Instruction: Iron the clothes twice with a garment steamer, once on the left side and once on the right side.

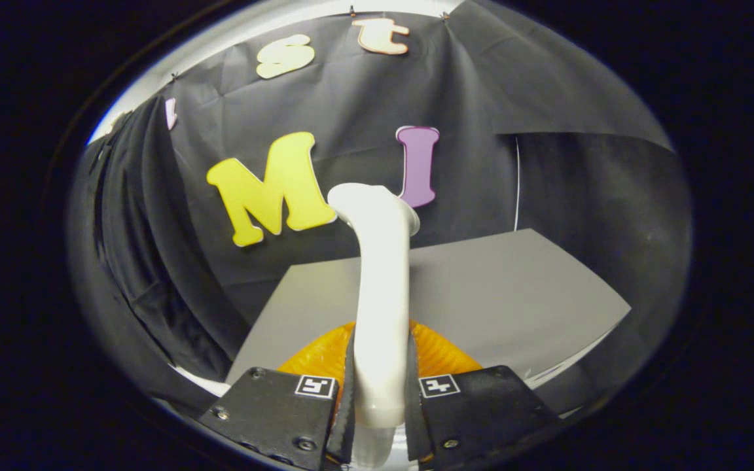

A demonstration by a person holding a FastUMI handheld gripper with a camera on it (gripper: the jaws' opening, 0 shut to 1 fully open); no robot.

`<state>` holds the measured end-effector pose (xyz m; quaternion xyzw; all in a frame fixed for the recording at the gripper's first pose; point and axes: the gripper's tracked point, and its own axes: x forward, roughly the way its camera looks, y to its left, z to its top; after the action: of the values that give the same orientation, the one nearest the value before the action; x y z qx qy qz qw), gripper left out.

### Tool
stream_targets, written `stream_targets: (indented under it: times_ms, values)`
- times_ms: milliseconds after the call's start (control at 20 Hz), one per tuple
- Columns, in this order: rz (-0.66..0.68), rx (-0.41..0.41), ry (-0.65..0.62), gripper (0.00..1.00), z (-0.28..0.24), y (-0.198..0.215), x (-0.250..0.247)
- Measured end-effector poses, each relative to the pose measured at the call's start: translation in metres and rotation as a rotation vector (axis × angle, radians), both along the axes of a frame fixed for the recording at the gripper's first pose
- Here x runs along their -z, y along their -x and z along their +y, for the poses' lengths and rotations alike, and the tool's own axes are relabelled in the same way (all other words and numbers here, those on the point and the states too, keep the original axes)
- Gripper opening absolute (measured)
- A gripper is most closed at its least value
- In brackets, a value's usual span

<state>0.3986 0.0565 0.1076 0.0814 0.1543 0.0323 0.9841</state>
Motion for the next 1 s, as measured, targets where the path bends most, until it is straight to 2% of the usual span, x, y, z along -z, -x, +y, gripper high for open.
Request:
stream_targets:
  times_ms: [200, 550, 1000]
  values:
    - [-0.094, -0.03, -0.01, 0.33, 0.034, 0.038, -0.046]
    - [-0.262, -0.131, -0.032, 0.33, 0.115, 0.103, -0.13]
    - [-0.385, -0.247, -0.011, 0.33, 0.234, 0.149, -0.186]
